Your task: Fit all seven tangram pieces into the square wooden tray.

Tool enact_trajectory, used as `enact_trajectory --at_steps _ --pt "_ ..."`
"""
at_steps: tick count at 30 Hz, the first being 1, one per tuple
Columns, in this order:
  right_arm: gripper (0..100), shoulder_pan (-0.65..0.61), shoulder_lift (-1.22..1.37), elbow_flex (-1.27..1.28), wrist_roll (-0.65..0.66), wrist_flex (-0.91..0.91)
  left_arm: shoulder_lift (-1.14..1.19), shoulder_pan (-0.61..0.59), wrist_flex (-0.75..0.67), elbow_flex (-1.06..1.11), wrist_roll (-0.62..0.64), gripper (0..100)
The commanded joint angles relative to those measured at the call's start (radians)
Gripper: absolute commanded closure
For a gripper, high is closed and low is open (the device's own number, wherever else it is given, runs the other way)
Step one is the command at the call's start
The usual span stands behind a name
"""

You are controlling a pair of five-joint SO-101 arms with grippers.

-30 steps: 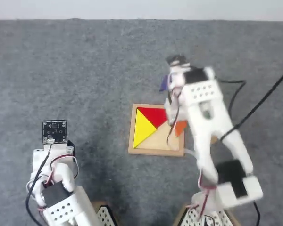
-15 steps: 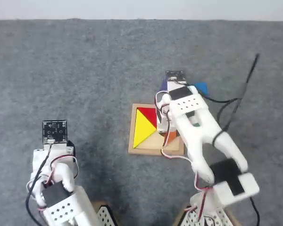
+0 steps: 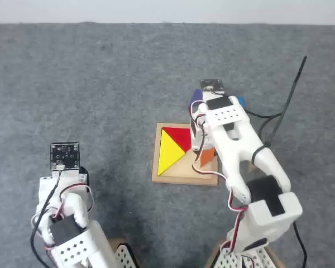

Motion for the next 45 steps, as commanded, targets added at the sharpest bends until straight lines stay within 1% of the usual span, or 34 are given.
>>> enact_trajectory --at_steps 1,3,6,19,24,31,35,41,45 --pt "79.3 0.008 0.004 -0.052 0.021 -0.012 -0.014 0.006 -0.011 -0.008 0.008 81" --pt "75.1 0.008 0.005 -0.054 0.021 -0.013 -0.014 0.006 -0.011 -0.008 0.008 81" --pt "71.8 0.008 0.005 -0.054 0.021 -0.036 -0.014 0.006 -0.011 -0.008 0.008 81" --pt "71.7 0.013 0.021 -0.049 0.025 -0.054 -0.014 0.006 -0.011 -0.008 0.008 81" --pt "71.7 0.018 0.113 -0.083 0.026 -0.058 -0.017 0.002 -0.011 -0.008 0.008 81" --pt "71.7 0.128 0.177 -0.221 0.023 -0.001 -0.017 0.002 -0.011 -0.008 0.008 81" --pt "71.7 0.153 0.176 -0.236 0.023 0.004 -0.017 0.002 -0.011 -0.008 0.008 81" --pt "71.7 0.143 0.163 -0.239 0.025 0.027 -0.017 0.005 -0.011 -0.008 0.008 81" --pt "71.7 0.151 0.047 -0.232 0.025 0.096 -0.017 0.005 -0.011 -0.008 0.008 81"
